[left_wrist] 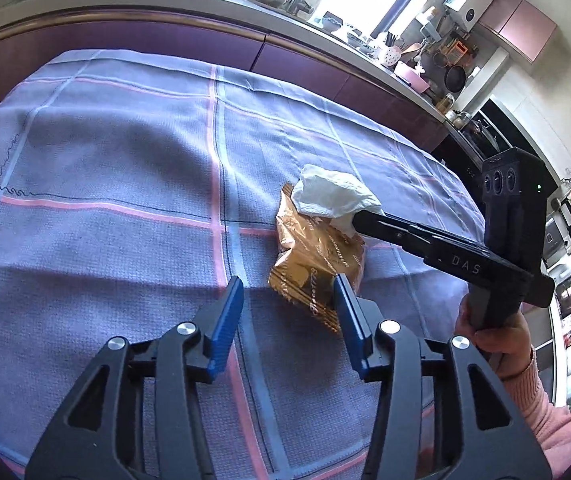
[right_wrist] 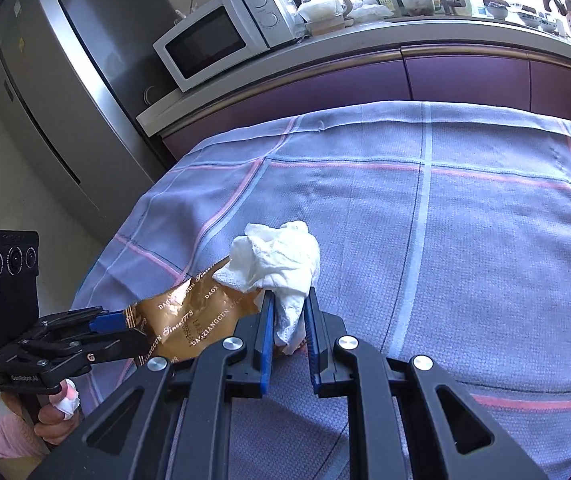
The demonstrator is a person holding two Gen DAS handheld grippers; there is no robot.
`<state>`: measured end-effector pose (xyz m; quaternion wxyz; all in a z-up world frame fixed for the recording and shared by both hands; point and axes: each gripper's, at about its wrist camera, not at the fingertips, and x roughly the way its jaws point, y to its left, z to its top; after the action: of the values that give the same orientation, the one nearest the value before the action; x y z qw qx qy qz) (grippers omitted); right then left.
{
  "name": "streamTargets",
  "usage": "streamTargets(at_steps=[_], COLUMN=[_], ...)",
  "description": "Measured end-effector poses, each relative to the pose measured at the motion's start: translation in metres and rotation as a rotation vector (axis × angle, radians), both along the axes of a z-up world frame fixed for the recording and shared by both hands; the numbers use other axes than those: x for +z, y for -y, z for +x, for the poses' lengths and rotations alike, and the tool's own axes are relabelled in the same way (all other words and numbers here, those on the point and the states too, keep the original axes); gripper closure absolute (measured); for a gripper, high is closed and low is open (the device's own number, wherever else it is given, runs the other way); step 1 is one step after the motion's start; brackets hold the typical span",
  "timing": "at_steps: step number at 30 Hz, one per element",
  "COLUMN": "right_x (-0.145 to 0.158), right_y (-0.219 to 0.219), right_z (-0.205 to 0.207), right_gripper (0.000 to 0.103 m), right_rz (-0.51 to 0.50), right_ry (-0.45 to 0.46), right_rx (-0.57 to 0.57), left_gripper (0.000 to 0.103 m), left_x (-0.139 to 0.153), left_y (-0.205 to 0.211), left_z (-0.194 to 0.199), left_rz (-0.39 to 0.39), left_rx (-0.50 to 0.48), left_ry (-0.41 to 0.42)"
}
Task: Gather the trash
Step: 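Grasp the gold foil wrapper with the left tool while the right tool grasps the white tissue, then lift the wrapper and tissue and carry them toward the teal bin with both tools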
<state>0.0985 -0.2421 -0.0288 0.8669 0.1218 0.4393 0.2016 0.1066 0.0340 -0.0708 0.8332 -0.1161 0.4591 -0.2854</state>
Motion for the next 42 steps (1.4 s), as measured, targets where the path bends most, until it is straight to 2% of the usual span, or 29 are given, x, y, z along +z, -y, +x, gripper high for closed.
streamTargets(at_steps=[3,4,5,7,8,10,13,15,16,17,18,22,32,42], right_x=[0.000,-0.001,-0.001,0.001,0.002,0.004,0.006,0.006,0.006,0.006,0.006,0.008,0.027,0.033], right_y=[0.000,0.000,0.000,0.003,0.004,0.008,0.013,0.014,0.013,0.012,0.011,0.005,-0.001,-0.024], right_z=[0.000,0.000,-0.001,-0.002,-0.002,-0.002,0.000,0.005,0.006,0.008,0.008,0.006,-0.010,-0.019], right_gripper=[0.086,0.081,0.078,0.073,0.066,0.057,0.056,0.057,0.061,0.074,0.079,0.088,0.089,0.089], right_rz=[-0.004,-0.007,-0.010,-0.009,-0.007,-0.008,0.000,0.011,0.013,0.018,0.025,0.026,0.083,0.128], right_ry=[-0.005,-0.012,-0.010,-0.003,0.002,0.015,0.024,0.029,0.028,0.028,0.026,0.032,0.092,0.104], right_rx=[0.004,0.007,0.003,-0.009,-0.018,-0.037,-0.054,-0.055,-0.053,-0.049,-0.043,-0.034,-0.029,0.021], left_gripper=[0.058,0.062,0.074,0.081,0.084,0.087,0.088,0.089,0.089,0.089,0.090,0.093,0.094,0.094], left_x=[-0.004,-0.004,-0.005,-0.007,-0.009,-0.009,-0.007,-0.005,-0.004,-0.002,-0.001,0.005,0.023,0.041], left_y=[0.004,0.006,0.007,0.008,0.008,0.008,0.008,0.008,0.007,0.006,0.005,-0.004,-0.034,-0.060], left_z=[0.004,0.005,0.006,0.009,0.009,0.010,0.009,0.009,0.008,0.008,0.006,0.001,-0.013,-0.032], left_rz=[-0.012,-0.015,-0.020,-0.016,-0.012,-0.012,-0.004,0.005,0.009,0.015,0.019,0.025,0.036,0.056], left_rx=[0.002,0.003,0.004,0.008,0.012,0.014,0.019,0.023,0.024,0.027,0.031,0.044,0.094,0.136], left_ry=[-0.012,-0.015,-0.022,-0.037,-0.035,-0.034,-0.022,-0.012,-0.004,0.004,0.010,0.032,0.101,0.169])
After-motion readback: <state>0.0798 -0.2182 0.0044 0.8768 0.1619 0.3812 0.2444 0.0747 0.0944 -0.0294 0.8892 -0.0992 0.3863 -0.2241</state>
